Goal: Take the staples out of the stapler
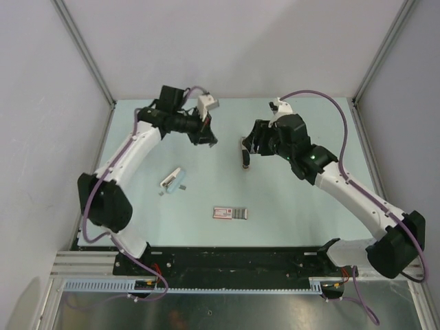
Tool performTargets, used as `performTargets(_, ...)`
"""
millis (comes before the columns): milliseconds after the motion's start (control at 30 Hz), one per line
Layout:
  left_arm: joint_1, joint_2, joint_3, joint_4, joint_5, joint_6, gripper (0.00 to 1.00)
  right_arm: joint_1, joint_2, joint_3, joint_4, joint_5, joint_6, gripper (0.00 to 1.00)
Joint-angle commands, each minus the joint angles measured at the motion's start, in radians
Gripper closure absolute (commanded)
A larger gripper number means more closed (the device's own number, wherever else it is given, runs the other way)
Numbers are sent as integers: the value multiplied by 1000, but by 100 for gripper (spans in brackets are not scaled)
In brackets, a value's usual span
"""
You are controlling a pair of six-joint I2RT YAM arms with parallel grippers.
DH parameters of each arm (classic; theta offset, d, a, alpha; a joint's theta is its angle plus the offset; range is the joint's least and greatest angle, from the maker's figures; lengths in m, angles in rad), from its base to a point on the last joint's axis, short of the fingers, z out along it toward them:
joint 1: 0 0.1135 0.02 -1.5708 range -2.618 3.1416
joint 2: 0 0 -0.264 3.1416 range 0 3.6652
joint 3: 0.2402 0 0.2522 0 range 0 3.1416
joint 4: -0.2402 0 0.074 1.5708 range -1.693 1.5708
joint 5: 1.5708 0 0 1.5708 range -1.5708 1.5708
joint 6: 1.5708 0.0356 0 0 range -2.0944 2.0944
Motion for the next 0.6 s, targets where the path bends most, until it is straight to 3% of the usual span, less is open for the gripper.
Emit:
performTargets(0, 0, -70, 104, -12, 320, -221, 100, -3, -74, -16, 111, -170, -13, 38)
performTargets(200, -4, -63, 110, 149, 551, -516, 100, -4, -146, -99, 289, -367, 32, 30)
performTargets(333, -13, -108, 19, 473, 575, -809, 100, -4, -198, -163, 413, -395, 90, 29)
performTargets(467, -33, -125, -5, 671, 551, -1015, 100, -8, -215, -174, 457, -409, 133, 29)
performTargets(567, -39, -147, -120, 1069, 545, -1335, 100, -16, -221, -175, 499, -432, 165, 29)
